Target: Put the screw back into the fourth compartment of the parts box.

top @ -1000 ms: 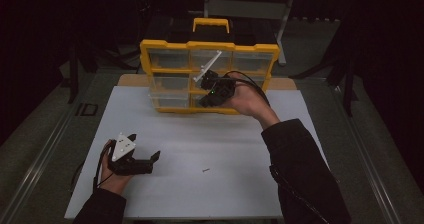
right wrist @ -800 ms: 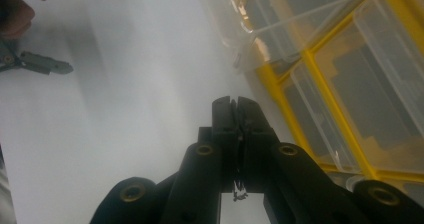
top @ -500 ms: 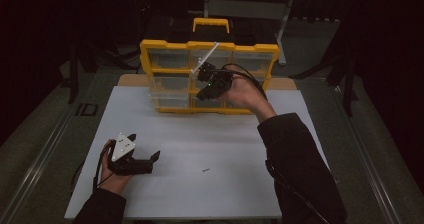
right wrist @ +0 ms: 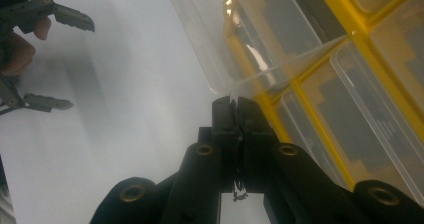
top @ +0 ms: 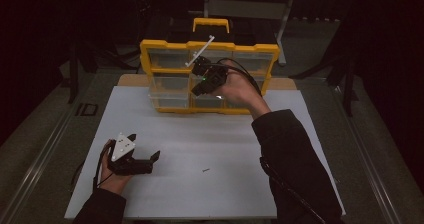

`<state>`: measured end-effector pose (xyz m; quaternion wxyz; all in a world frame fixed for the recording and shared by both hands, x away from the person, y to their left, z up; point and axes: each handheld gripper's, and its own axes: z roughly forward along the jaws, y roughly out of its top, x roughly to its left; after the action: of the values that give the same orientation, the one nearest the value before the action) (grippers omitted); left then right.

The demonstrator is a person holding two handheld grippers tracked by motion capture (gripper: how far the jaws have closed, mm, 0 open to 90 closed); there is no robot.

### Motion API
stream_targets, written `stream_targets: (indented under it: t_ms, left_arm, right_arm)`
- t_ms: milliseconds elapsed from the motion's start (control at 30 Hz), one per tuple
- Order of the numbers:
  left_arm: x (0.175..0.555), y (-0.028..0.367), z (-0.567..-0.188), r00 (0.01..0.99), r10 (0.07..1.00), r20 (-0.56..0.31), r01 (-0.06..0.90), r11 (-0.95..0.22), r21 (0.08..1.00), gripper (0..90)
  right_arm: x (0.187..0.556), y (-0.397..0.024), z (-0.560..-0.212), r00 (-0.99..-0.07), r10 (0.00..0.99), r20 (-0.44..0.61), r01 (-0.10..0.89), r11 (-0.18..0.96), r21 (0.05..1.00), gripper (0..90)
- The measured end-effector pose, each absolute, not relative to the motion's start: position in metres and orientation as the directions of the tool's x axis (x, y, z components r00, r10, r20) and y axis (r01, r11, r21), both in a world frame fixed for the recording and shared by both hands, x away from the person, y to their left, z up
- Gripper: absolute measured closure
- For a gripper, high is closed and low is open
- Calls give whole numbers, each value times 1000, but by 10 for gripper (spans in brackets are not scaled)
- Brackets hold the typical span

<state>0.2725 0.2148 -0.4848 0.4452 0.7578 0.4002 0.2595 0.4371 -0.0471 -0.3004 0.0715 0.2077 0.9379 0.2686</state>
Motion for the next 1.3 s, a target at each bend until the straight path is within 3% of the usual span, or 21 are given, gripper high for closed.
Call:
stream_targets:
  t_ms: [1300]
  left_arm:
    - [272,215,-484,549,835,35,372,-281,885,8]
  right_arm:
    - [447,-20,-301,-842,540,-6,427,674,603,877]
